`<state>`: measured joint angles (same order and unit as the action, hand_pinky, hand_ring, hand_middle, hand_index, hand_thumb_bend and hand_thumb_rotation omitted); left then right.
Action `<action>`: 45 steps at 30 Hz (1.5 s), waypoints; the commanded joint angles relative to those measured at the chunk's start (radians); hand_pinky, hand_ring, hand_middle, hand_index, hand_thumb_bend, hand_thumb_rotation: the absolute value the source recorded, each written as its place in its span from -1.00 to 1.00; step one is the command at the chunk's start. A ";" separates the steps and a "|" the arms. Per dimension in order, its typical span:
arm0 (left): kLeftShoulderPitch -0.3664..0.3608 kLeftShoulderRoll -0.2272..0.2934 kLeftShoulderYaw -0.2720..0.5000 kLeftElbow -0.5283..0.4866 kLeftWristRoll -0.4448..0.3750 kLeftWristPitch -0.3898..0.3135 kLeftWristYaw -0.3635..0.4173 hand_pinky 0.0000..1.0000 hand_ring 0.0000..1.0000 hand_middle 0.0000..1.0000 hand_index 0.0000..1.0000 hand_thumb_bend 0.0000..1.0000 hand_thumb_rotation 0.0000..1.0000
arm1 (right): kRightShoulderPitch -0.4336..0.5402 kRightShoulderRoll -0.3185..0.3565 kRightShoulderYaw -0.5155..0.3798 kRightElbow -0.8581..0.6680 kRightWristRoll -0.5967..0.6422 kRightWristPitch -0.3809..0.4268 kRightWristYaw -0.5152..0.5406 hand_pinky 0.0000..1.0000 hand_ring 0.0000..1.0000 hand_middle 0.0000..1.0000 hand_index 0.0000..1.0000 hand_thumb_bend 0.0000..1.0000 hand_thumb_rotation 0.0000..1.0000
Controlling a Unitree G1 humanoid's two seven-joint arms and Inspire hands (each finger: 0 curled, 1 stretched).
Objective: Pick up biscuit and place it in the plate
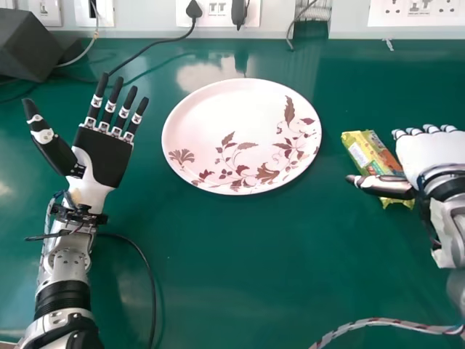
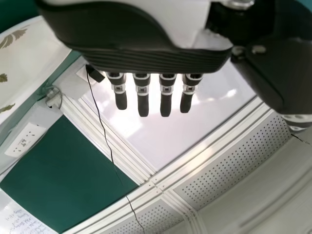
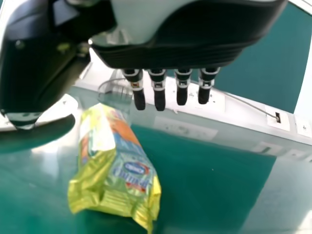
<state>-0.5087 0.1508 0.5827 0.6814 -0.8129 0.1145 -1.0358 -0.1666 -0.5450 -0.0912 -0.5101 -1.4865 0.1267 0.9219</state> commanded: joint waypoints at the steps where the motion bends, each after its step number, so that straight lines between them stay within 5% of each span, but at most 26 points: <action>1: 0.066 -0.042 0.006 0.059 -0.014 0.017 0.001 1.00 0.93 0.99 1.00 1.00 0.27 | -0.007 -0.016 0.015 0.025 0.001 0.000 -0.012 1.00 1.00 1.00 1.00 1.00 -0.86; 19: 0.072 -0.043 -0.002 0.046 -0.027 0.034 0.014 1.00 0.96 0.99 0.99 1.00 0.17 | -0.033 -0.030 0.063 0.151 0.026 0.052 -0.046 1.00 1.00 1.00 1.00 1.00 -0.91; 28: 0.072 -0.046 0.003 0.045 -0.038 0.051 0.020 1.00 0.96 0.97 0.95 1.00 0.13 | -0.040 -0.049 0.081 0.222 0.046 0.075 -0.114 0.82 1.00 1.00 1.00 1.00 -0.95; 45: 0.076 -0.054 0.000 0.036 -0.040 0.048 0.031 1.00 0.95 0.97 0.96 1.00 0.26 | -0.088 -0.069 0.140 0.337 0.035 0.158 -0.161 0.81 1.00 1.00 1.00 1.00 -0.96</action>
<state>-0.5041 0.1498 0.5832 0.6717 -0.8451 0.1449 -1.0066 -0.2538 -0.6007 0.0354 -0.2059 -1.4413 0.2685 0.7620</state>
